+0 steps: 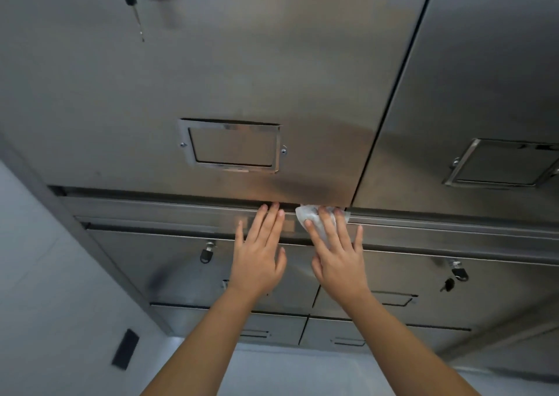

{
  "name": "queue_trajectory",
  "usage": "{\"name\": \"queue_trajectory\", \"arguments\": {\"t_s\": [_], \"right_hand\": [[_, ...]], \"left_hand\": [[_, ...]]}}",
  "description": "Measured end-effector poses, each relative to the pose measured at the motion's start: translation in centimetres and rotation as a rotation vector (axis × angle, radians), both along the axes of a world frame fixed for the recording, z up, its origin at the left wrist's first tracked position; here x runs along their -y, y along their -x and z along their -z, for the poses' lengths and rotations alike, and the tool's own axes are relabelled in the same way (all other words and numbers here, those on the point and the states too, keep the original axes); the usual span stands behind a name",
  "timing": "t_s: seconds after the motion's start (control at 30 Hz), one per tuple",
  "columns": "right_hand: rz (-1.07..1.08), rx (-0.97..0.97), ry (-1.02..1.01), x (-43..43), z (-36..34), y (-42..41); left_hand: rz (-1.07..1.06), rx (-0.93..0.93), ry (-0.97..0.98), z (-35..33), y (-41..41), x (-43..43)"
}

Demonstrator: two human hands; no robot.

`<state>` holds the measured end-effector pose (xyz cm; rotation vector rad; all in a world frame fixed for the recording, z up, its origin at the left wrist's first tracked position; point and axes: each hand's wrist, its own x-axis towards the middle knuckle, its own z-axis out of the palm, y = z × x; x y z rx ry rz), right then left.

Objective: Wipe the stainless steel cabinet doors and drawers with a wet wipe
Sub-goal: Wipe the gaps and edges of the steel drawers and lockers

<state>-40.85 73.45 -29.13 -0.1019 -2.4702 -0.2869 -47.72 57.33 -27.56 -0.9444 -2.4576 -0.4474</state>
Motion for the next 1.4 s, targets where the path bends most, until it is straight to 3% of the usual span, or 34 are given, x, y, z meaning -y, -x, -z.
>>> {"name": "queue_trajectory", "arguments": {"t_s": [0.37, 0.67, 1.07, 1.4], "right_hand": [[-0.069, -0.230, -0.075, -0.8, 2.6, 2.3], [-0.107, -0.530, -0.229, -2.4, 4.6, 5.3], [-0.037, -0.752, -0.284, -2.9, 5.7, 7.7], [-0.001, -0.670, -0.168, -2.9, 11.6, 6.1]], "left_hand": [[-0.015, -0.200, -0.110, 2.8, 1.8, -1.0], [-0.009, -0.529, -0.287, 5.2, 4.5, -2.5], [-0.034, -0.810, -0.256, 7.1, 6.8, -2.5], [-0.022, -0.736, -0.379, 9.6, 7.4, -4.5]]}}
